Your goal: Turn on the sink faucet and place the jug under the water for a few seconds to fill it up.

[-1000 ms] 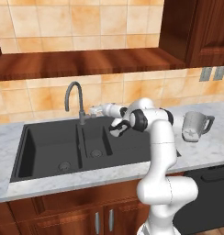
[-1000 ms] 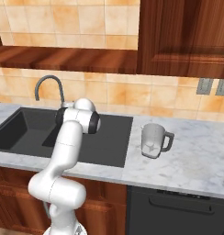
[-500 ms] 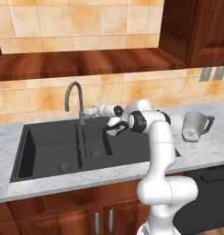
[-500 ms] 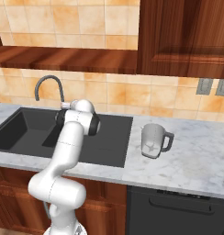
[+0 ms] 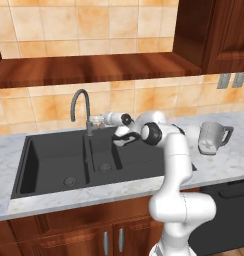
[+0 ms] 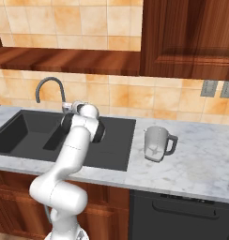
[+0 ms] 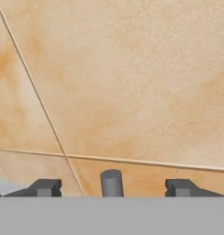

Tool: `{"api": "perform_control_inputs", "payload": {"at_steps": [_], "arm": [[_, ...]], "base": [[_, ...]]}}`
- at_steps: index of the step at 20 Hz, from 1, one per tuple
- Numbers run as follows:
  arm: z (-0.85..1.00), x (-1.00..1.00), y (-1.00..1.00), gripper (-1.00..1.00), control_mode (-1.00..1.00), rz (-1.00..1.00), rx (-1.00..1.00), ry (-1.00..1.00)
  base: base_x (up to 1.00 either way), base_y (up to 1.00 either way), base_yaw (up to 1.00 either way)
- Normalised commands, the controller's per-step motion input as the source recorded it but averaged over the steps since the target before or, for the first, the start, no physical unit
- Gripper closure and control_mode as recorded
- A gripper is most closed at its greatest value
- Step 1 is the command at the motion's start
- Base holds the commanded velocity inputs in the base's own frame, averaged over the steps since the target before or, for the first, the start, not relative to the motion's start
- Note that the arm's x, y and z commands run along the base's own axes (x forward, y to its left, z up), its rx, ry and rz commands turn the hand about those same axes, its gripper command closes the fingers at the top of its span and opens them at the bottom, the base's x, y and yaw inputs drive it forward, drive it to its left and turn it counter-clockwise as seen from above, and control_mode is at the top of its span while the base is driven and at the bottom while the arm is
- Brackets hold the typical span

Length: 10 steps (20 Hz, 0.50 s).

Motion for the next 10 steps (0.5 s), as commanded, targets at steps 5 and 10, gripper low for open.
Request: {"api": "perform_control_inputs", "payload": {"at_steps": [5, 10], "arm": [[-0.58, 0.49, -0.04, 1.00, -1.00, 0.06, 0.11, 0.00], [-0.25, 0.21, -0.06, 1.00, -1.00, 0.02, 0.04, 0.00]], "base": [[0.00, 0.00, 0.00], [0.00, 0.00, 0.00]]}}
